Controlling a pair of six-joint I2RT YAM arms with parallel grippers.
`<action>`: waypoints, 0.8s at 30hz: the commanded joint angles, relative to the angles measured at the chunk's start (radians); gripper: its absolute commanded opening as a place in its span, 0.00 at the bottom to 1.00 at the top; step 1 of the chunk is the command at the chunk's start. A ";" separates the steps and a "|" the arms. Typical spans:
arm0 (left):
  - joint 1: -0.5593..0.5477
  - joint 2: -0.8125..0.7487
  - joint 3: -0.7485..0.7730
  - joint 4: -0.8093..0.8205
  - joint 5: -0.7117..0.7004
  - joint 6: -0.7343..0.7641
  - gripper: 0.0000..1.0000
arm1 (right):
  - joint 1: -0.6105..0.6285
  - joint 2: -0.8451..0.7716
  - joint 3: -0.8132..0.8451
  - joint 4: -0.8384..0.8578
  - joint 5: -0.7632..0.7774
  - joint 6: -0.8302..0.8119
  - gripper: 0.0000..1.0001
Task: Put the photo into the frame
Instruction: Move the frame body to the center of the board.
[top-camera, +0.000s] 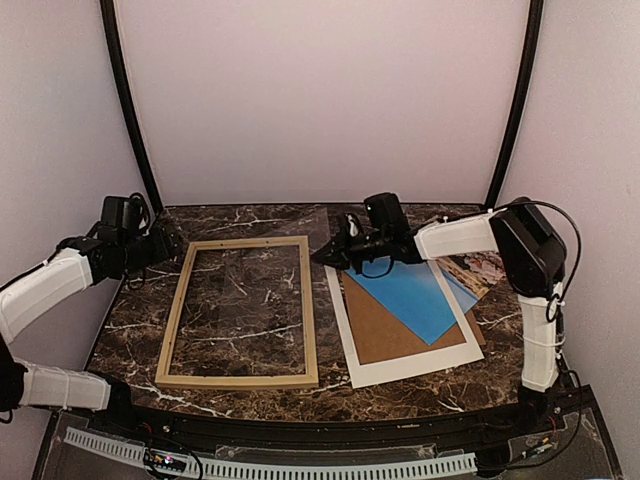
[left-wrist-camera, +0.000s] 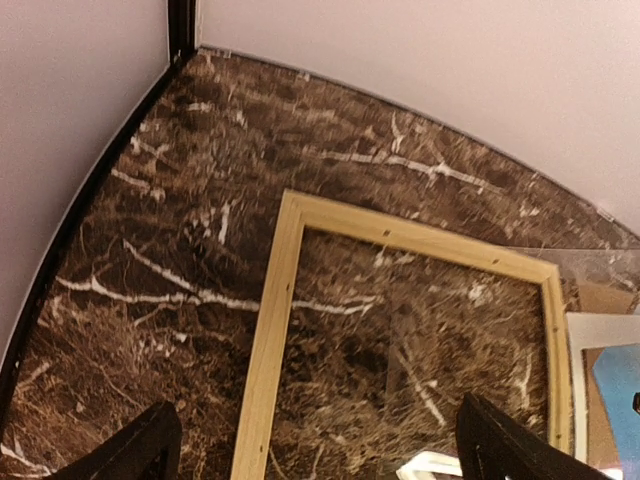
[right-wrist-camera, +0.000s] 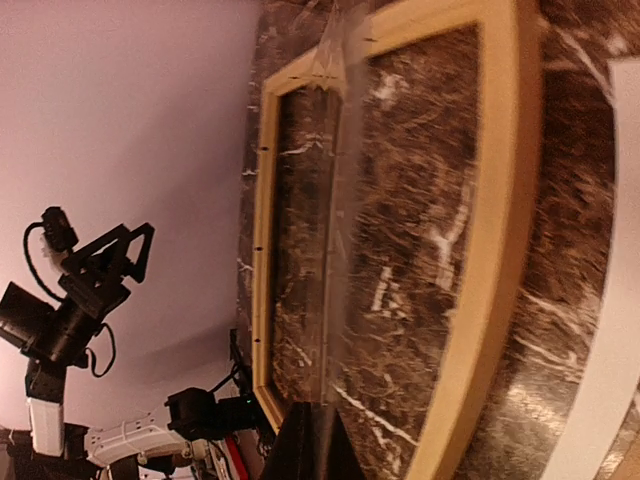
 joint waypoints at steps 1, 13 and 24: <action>0.004 0.071 -0.088 0.045 0.013 -0.034 0.98 | -0.004 0.035 -0.091 0.142 0.003 0.051 0.00; 0.004 0.218 -0.165 0.139 -0.004 -0.029 0.98 | -0.030 0.039 -0.216 0.176 -0.037 0.020 0.07; 0.004 0.239 -0.169 0.140 -0.005 -0.016 0.98 | -0.028 -0.025 -0.301 0.201 -0.065 0.010 0.22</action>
